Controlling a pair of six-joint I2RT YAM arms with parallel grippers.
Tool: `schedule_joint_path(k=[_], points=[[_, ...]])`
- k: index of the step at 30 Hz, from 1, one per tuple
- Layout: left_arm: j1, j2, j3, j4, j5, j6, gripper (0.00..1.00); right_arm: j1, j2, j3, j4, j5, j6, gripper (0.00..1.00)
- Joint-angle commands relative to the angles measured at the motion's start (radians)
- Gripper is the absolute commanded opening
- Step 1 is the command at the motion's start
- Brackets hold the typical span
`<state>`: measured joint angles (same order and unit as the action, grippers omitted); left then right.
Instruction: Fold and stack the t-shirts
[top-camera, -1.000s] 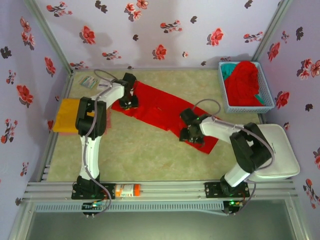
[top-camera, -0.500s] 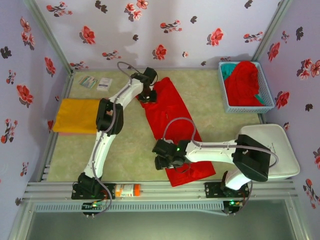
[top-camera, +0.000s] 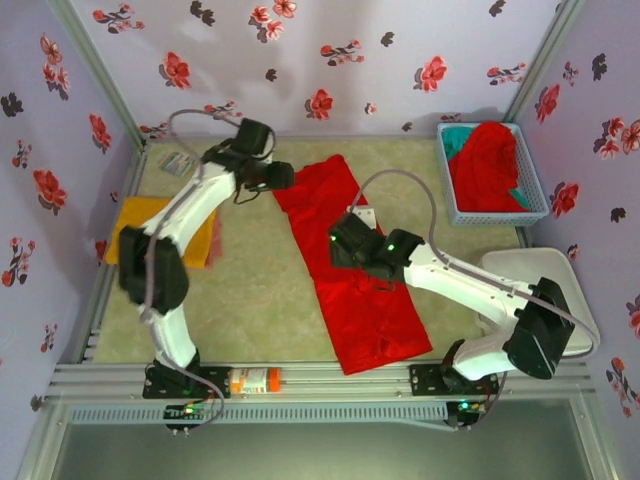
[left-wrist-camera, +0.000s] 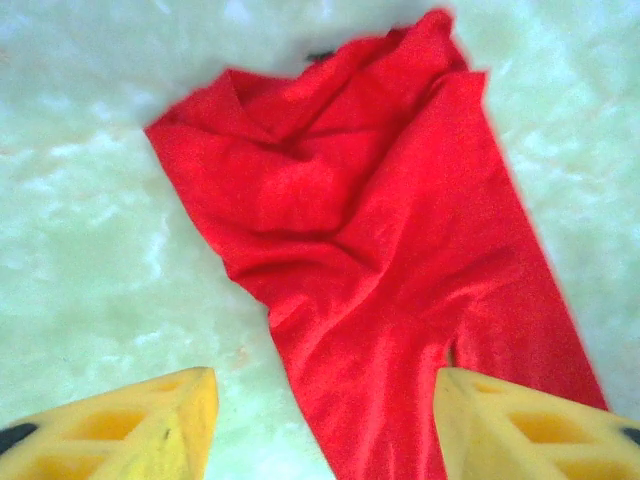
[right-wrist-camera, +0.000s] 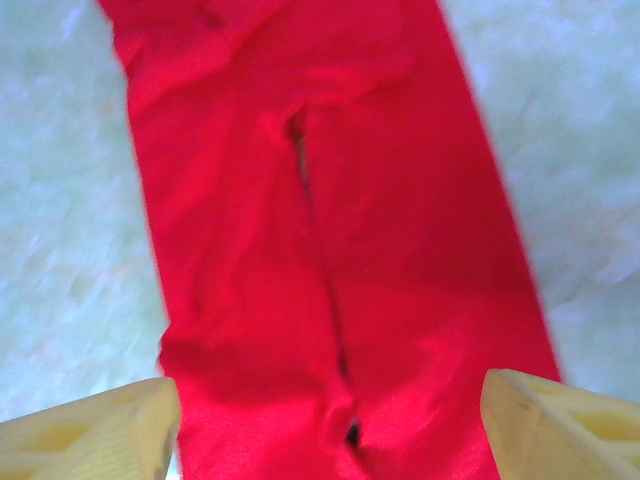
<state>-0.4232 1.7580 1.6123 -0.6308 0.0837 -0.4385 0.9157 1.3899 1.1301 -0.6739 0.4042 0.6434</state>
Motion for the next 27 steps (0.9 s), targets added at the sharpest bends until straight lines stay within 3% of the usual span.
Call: schedule_joint_path(k=[1,5,8,10,13,16,21,27], points=[[0.033,-0.148,-0.211,0.216,0.030,-0.031,0.79,-0.057,0.017,0.047,0.035,0.069,-0.116,0.86],[0.081,-0.319,-0.381,0.251,0.032,-0.058,0.92,-0.150,0.098,0.132,0.070,-0.023,-0.148,0.91],[0.091,-0.433,-0.486,0.264,0.012,-0.039,0.97,-0.177,0.184,0.205,0.074,-0.017,-0.191,0.93],[0.094,-0.504,-0.553,0.269,-0.025,-0.038,1.00,-0.186,0.242,0.244,0.087,-0.001,-0.218,0.99],[0.098,-0.591,-0.627,0.258,-0.051,-0.036,1.00,-0.199,0.342,0.321,0.081,-0.016,-0.235,0.99],[0.101,-0.656,-0.668,0.215,-0.059,-0.054,1.00,-0.226,0.440,0.396,0.076,-0.113,-0.232,0.99],[0.099,-0.740,-0.736,0.165,0.031,-0.068,1.00,-0.242,0.596,0.529,0.018,-0.227,-0.254,0.99],[0.086,-0.814,-0.835,0.138,0.082,-0.111,1.00,-0.251,0.745,0.633,0.003,-0.316,-0.256,0.92]])
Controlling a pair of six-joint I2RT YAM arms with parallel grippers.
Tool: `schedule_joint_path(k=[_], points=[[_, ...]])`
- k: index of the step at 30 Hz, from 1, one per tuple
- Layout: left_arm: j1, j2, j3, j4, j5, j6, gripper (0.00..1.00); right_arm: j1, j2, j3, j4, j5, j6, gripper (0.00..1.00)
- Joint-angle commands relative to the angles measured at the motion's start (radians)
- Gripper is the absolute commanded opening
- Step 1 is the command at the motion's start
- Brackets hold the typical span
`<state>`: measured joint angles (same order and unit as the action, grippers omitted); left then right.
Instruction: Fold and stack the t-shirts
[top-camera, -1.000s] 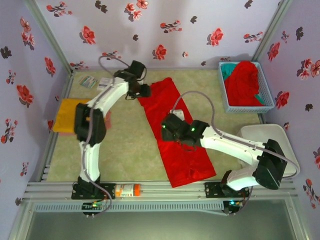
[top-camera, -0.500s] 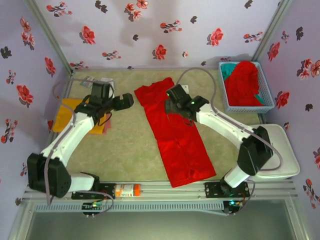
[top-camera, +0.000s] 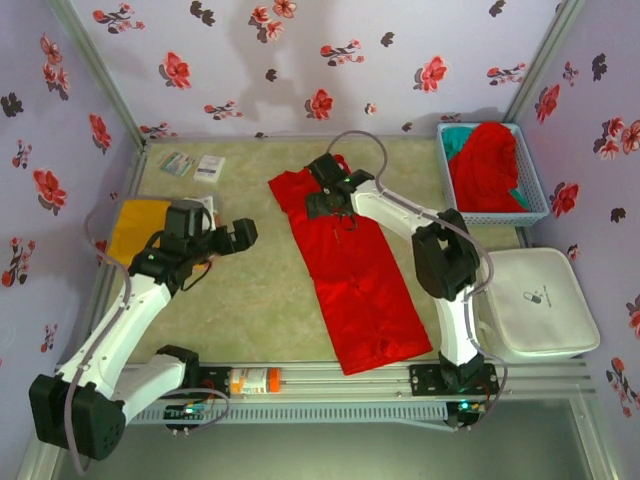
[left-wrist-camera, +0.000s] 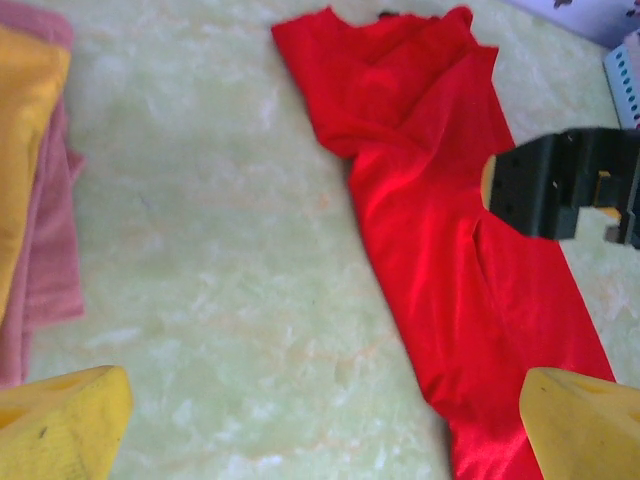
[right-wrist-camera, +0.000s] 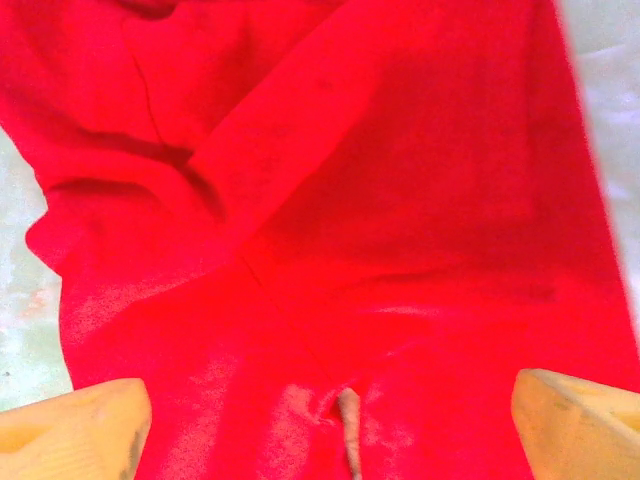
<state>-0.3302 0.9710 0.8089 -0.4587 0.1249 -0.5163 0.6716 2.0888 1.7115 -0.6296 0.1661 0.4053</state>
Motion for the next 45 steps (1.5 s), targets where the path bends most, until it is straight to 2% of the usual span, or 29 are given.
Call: schedule_joint_path(k=[1,9,15,27,31,37,38,43,45], points=[[-0.016,-0.032,-0.041,-0.041,0.041,-0.039,1.00,-0.010,0.068,0.069,-0.042,-0.094,-0.017,0.92],[-0.074,-0.048,-0.109,-0.017,0.032,-0.103,0.99,-0.055,0.226,0.191,-0.055,-0.159,0.005,0.90],[-0.120,-0.039,-0.117,0.032,0.042,-0.135,0.99,-0.138,0.317,0.275,-0.069,-0.164,0.060,0.89],[-0.217,0.117,-0.114,0.142,0.039,-0.211,0.96,-0.326,0.395,0.391,-0.014,-0.192,0.305,0.88],[-0.258,0.196,-0.076,0.138,0.043,-0.211,0.93,-0.339,0.424,0.471,-0.038,-0.204,0.301,0.89],[-0.320,0.288,-0.057,0.155,0.076,-0.242,0.74,-0.334,0.330,0.411,-0.029,-0.235,0.259,0.96],[-0.331,0.298,-0.054,0.162,0.088,-0.260,0.73,-0.333,0.292,0.375,-0.015,-0.228,0.252,0.99],[-0.425,0.344,-0.029,0.184,0.097,-0.310,0.76,-0.335,0.136,0.239,0.012,-0.209,0.211,0.99],[-0.464,0.379,-0.011,0.174,0.097,-0.325,0.76,-0.344,0.081,0.161,0.036,-0.248,0.232,0.99]])
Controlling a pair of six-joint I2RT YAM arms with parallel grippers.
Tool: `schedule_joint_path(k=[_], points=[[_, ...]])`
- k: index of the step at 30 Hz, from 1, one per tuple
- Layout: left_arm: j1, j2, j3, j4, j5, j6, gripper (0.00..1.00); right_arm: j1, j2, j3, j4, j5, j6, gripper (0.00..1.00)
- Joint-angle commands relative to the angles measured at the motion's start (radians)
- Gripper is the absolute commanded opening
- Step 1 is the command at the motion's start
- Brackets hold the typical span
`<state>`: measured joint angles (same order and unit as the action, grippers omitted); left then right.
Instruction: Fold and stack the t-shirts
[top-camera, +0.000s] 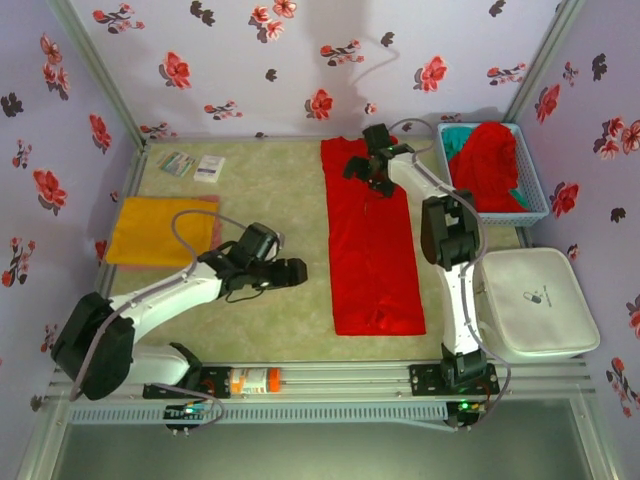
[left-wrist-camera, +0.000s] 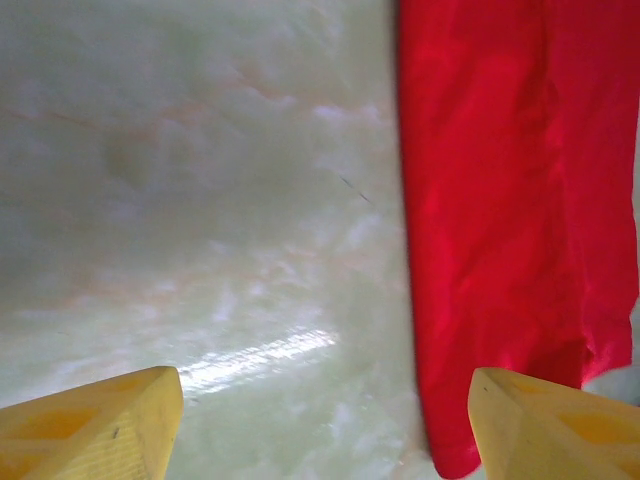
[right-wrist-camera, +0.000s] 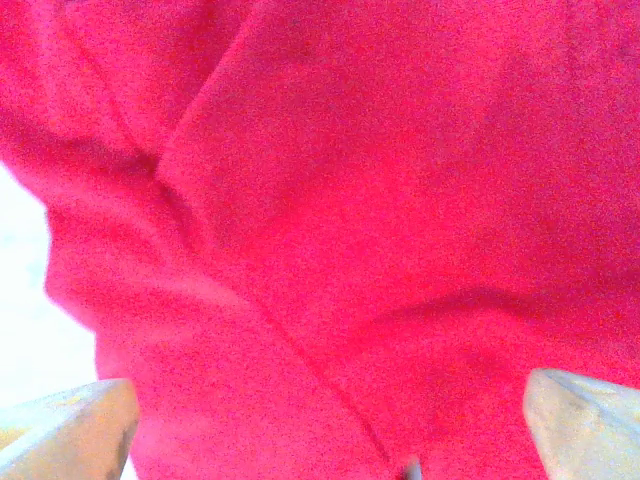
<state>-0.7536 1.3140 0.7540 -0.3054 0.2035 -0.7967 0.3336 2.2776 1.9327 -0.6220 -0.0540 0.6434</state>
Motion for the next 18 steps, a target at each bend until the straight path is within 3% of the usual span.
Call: schedule_joint_path(k=[1,4,9,12,18], points=[[-0.062,0.057,0.051,0.019,0.018,-0.059,0.76,-0.010,-0.138,-0.106,0.045,-0.041,0.004,0.99],[-0.119,0.107,0.051,0.047,0.020,-0.103,0.74,-0.013,-0.228,-0.253,0.111,-0.037,0.007,0.99],[-0.201,0.183,0.066,0.095,0.041,-0.158,0.66,-0.025,-0.359,-0.452,0.197,-0.053,0.020,0.89],[-0.241,0.234,0.060,0.142,0.069,-0.210,0.60,-0.027,-0.432,-0.554,0.225,-0.026,0.028,0.76],[-0.299,0.298,0.049,0.242,0.092,-0.288,0.48,-0.044,-0.566,-0.725,0.275,-0.045,0.062,0.77]])
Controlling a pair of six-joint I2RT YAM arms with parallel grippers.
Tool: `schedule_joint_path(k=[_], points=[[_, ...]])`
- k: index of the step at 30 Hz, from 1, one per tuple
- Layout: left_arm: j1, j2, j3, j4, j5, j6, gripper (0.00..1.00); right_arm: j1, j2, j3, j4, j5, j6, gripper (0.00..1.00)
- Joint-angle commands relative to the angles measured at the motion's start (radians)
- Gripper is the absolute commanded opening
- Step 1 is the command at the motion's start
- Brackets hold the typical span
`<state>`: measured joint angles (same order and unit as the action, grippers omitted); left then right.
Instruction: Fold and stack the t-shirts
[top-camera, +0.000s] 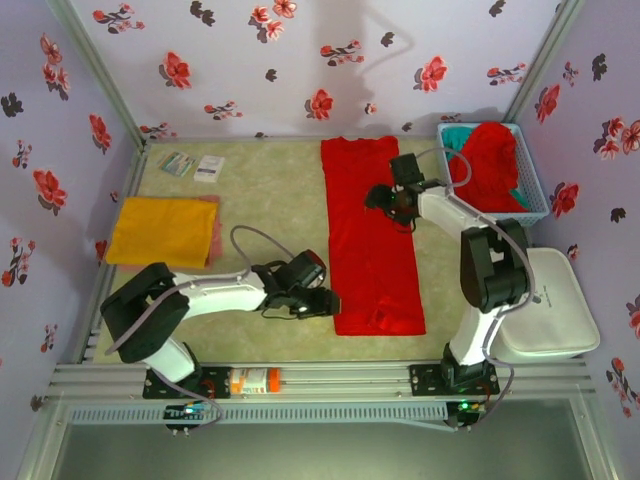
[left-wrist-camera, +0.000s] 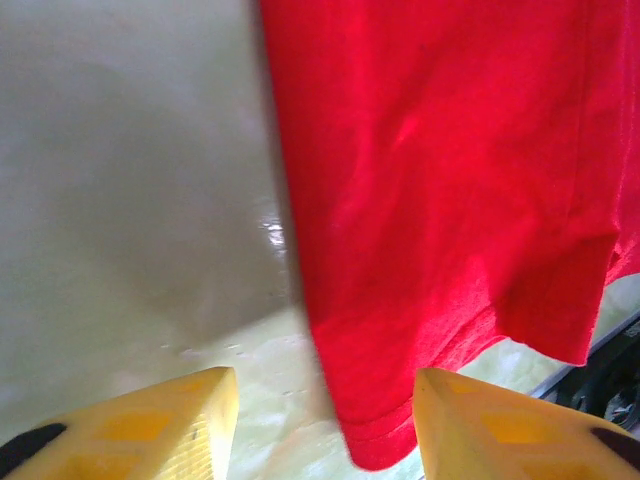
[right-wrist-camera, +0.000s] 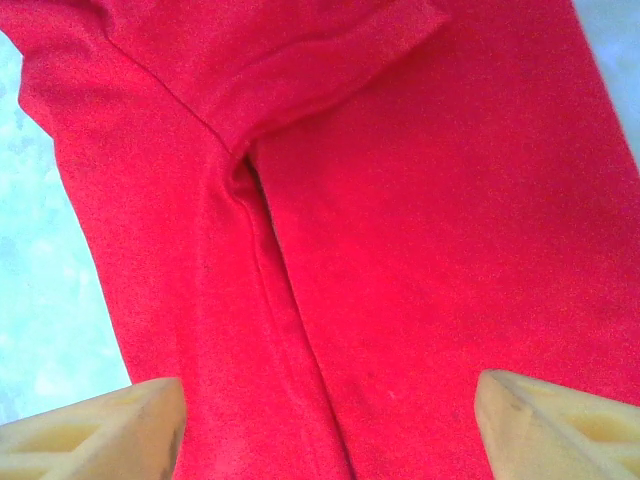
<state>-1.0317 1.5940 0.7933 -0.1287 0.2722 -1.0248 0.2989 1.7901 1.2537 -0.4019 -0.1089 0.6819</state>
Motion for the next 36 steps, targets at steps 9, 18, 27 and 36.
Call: schedule_joint_path(k=[9,18,27,36], points=[[-0.059,0.070,0.035,0.054,0.014,-0.101,0.48,-0.019,-0.204,-0.161,0.049,0.044,0.030,0.84],[-0.058,0.110,0.054,0.078,-0.002,-0.118,0.30,-0.024,-0.245,-0.232,0.028,0.029,0.031,0.83],[-0.059,0.132,0.076,0.054,-0.004,-0.109,0.19,-0.024,-0.285,-0.294,-0.012,0.030,0.011,0.82],[-0.012,0.059,0.105,-0.155,-0.077,-0.036,0.01,-0.024,-0.379,-0.343,-0.106,0.018,-0.022,0.82]])
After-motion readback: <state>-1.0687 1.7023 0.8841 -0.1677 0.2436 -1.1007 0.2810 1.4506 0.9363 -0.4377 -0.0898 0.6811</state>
